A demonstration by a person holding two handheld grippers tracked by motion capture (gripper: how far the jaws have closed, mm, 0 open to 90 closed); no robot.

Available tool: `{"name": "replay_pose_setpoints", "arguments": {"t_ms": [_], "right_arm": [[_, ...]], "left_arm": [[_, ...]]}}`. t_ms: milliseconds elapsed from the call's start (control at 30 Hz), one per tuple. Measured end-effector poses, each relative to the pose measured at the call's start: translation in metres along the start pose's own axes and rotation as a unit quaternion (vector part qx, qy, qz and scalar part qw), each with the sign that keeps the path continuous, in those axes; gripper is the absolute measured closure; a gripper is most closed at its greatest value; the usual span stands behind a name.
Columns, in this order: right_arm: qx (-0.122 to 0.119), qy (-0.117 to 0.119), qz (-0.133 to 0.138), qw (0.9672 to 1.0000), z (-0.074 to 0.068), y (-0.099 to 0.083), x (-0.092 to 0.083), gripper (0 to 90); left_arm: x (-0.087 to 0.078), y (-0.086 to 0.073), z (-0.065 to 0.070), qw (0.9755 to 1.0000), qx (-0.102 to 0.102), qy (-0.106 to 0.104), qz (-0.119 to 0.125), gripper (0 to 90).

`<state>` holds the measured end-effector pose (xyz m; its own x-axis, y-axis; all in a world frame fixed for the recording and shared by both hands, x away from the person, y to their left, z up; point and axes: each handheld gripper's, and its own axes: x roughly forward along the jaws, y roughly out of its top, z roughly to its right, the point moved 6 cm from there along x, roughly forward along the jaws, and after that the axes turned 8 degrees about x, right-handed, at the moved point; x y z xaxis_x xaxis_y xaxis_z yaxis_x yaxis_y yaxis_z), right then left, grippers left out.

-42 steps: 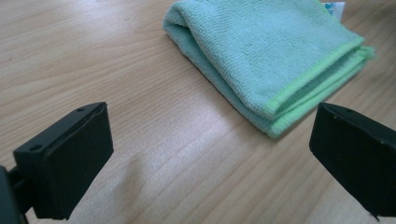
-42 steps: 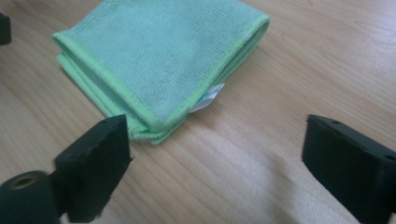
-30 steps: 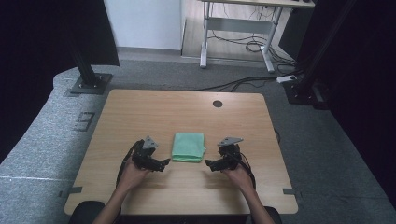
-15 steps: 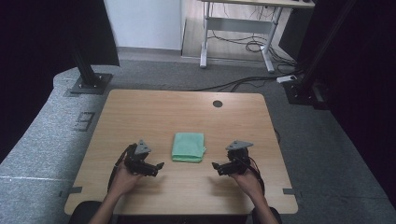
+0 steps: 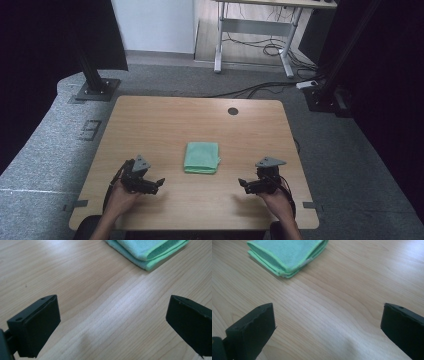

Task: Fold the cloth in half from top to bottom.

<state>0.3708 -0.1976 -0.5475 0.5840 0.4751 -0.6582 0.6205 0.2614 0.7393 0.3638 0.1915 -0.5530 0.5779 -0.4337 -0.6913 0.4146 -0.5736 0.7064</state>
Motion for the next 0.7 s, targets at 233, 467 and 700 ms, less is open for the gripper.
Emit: {"name": "replay_pose_setpoints", "arguments": {"t_ms": [233, 467, 700], "right_arm": [[0.012, -0.005, -0.001, 0.9999, 0.006, -0.013, 0.002, 0.0], [0.021, -0.010, -0.009, 0.9997, 0.010, -0.026, 0.009, 0.0], [0.018, -0.016, -0.029, 0.9993, 0.010, -0.039, 0.021, 0.0]], "left_arm": [[0.003, -0.012, 0.001, 0.9999, -0.010, 0.000, -0.002, 0.0], [0.010, -0.025, 0.001, 0.9997, -0.017, -0.003, -0.016, 0.0], [0.018, -0.032, 0.006, 0.9992, -0.018, -0.015, -0.032, 0.0]]}}
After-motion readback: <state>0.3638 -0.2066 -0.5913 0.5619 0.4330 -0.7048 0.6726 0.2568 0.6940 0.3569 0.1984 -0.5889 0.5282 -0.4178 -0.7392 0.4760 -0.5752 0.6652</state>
